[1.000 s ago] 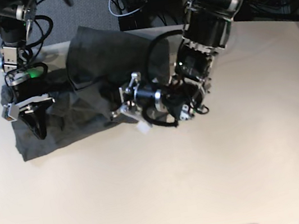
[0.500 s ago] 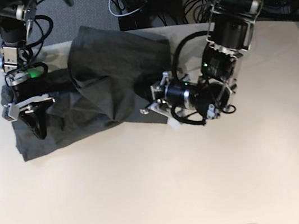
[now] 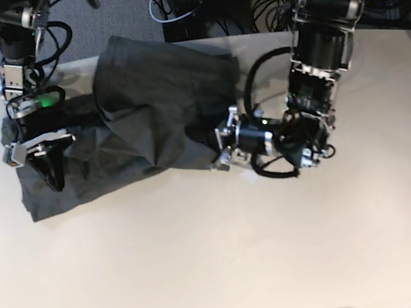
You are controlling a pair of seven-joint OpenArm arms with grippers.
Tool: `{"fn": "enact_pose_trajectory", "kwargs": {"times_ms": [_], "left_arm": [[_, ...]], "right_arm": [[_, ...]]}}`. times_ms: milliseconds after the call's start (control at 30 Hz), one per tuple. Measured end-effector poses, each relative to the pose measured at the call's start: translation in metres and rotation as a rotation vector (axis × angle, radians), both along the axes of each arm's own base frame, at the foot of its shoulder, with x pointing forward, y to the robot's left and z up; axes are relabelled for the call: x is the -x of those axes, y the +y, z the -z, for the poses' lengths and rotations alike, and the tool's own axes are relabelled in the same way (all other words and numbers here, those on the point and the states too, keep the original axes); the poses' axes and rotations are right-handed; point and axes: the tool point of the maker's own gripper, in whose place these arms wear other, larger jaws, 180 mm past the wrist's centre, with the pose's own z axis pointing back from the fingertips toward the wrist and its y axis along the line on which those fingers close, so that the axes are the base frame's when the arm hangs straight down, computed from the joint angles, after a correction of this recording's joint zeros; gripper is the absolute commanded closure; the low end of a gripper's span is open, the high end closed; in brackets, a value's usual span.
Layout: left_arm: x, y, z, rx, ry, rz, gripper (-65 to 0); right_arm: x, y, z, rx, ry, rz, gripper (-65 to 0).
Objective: Fold the T-shirt properly
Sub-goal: 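Lower the folded end onto the shirt with the left gripper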
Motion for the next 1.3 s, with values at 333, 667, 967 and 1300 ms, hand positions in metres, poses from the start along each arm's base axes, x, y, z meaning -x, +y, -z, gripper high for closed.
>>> {"fn": "enact_pose_trajectory", "kwargs": {"times_ms": [333,667,967,1300], "left_arm": [[0.004,-0.028,-0.005,-0.002,-0.006,0.055,-4.8],[0.007,-0.037,-0.009,-0.156,0.060,0.031,-4.8],[0.012,-0.015,0.000,-0.204,0.108,0.021,-4.8],[0.005,0.013,0.013,-0.440,0.023,0.018,-4.7]], "right_arm": [[0.000,0.000,0.000,0.000,0.001,0.000,-0.4],[0.000,0.000,0.000,-0.001,0.000,-0.001,-0.4],[-0.001,0.000,0.000,0.000,-0.001,-0.001,-0.4],[-0.003,0.001,-0.001,0.001,0.002,-0.004,-0.4]]}}
